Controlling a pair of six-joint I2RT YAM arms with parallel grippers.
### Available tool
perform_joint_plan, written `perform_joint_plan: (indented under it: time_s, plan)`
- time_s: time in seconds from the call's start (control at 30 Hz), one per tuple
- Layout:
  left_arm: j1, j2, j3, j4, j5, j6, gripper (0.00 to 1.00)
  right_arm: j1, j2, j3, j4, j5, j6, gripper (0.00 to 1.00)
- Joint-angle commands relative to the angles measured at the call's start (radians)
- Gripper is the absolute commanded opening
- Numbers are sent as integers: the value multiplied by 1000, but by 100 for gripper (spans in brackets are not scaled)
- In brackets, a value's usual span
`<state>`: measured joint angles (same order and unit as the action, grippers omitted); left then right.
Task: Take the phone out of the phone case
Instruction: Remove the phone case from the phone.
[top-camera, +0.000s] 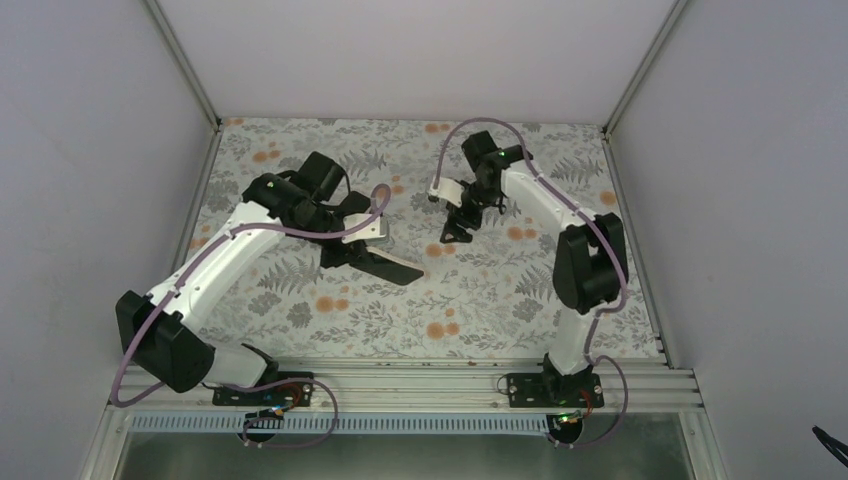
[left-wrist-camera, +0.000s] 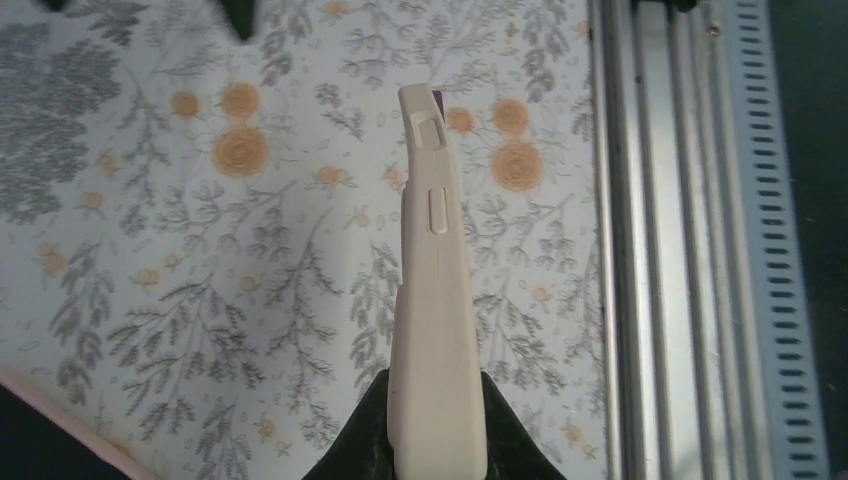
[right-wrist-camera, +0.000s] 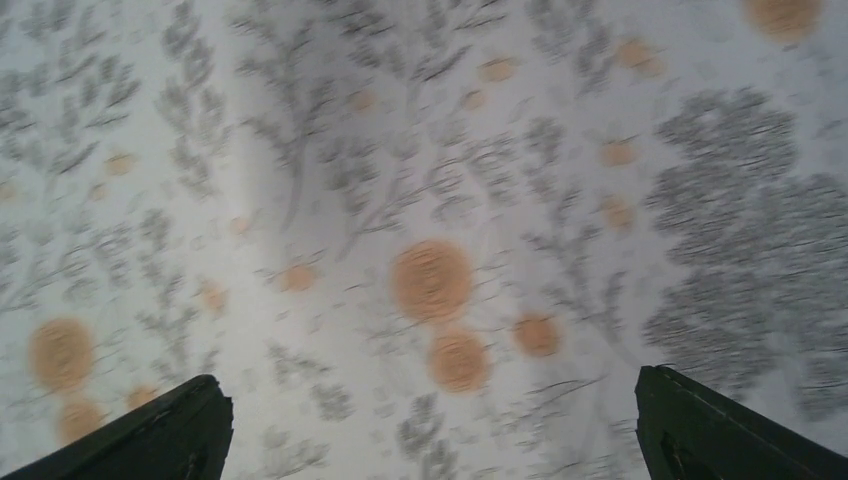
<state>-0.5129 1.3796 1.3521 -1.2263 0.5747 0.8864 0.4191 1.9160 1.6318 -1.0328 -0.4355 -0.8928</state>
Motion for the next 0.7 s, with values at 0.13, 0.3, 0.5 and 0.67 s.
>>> perform_joint_plan:
  time_s: [0.13, 0.3, 0.5, 0.67]
  plan:
    - [43, -18, -30, 246, 23, -73, 2, 55, -238, -236, 52, -135, -11, 99]
    - [43, 34, 9, 204, 76, -55, 2, 74, -288, -277, 97, -155, 26, 98]
    - [43, 22, 13, 201, 99, -56, 2, 76, -284, -284, 159, -145, 56, 97]
    - [43, 10, 11, 199, 102, -60, 2, 76, -267, -271, 170, -157, 63, 96]
